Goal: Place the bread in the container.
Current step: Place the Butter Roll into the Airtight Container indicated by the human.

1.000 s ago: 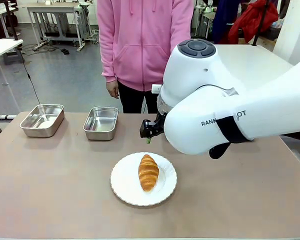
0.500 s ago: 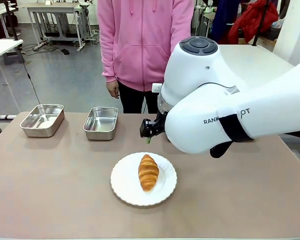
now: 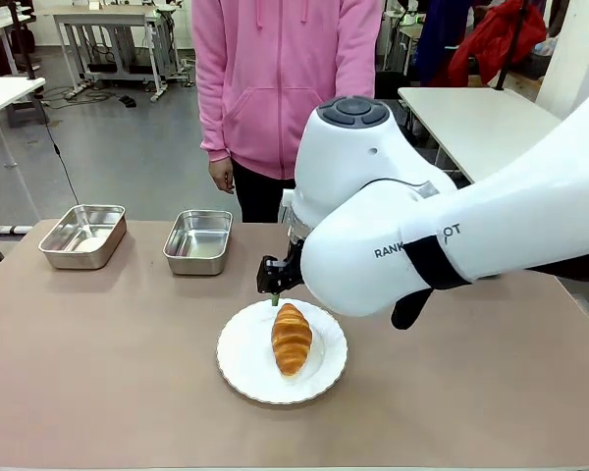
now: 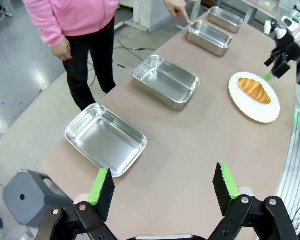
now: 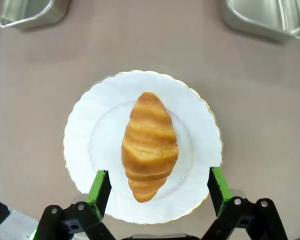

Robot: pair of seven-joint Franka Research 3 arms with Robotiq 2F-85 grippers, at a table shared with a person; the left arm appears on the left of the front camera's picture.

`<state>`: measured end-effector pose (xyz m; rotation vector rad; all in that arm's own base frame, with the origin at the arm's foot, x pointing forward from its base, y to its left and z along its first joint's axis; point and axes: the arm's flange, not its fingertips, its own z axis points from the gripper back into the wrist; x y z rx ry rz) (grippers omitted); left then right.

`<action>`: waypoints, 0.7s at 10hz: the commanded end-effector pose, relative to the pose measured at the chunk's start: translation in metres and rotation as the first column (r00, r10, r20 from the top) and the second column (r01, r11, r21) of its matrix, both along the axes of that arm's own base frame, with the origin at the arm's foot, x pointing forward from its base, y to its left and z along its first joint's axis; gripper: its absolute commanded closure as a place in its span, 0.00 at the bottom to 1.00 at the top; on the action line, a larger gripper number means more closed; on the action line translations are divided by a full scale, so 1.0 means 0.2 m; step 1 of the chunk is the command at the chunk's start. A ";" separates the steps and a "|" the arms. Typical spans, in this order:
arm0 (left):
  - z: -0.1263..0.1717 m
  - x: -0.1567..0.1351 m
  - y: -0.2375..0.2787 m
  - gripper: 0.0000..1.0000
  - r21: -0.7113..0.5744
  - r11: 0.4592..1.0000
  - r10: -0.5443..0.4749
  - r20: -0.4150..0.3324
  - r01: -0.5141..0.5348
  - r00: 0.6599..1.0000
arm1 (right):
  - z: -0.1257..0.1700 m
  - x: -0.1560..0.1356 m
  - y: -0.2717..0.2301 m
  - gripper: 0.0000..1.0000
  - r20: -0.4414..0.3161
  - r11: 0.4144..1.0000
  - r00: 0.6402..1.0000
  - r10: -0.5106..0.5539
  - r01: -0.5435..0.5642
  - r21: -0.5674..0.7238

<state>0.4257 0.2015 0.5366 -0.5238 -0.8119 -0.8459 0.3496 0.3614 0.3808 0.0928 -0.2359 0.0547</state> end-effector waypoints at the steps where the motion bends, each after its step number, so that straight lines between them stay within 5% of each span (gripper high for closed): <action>1: 0.01 -0.01 0.00 0.00 0.000 1.000 -0.008 0.007 0.008 1.000 | -0.08 0.05 0.10 0.00 -0.001 0.999 0.999 -0.037 0.037 -0.003; 7: 0.01 -0.01 0.00 0.00 0.000 1.000 -0.008 0.007 0.008 1.000 | -0.30 0.08 0.14 0.00 -0.058 0.999 0.997 -0.045 0.045 0.002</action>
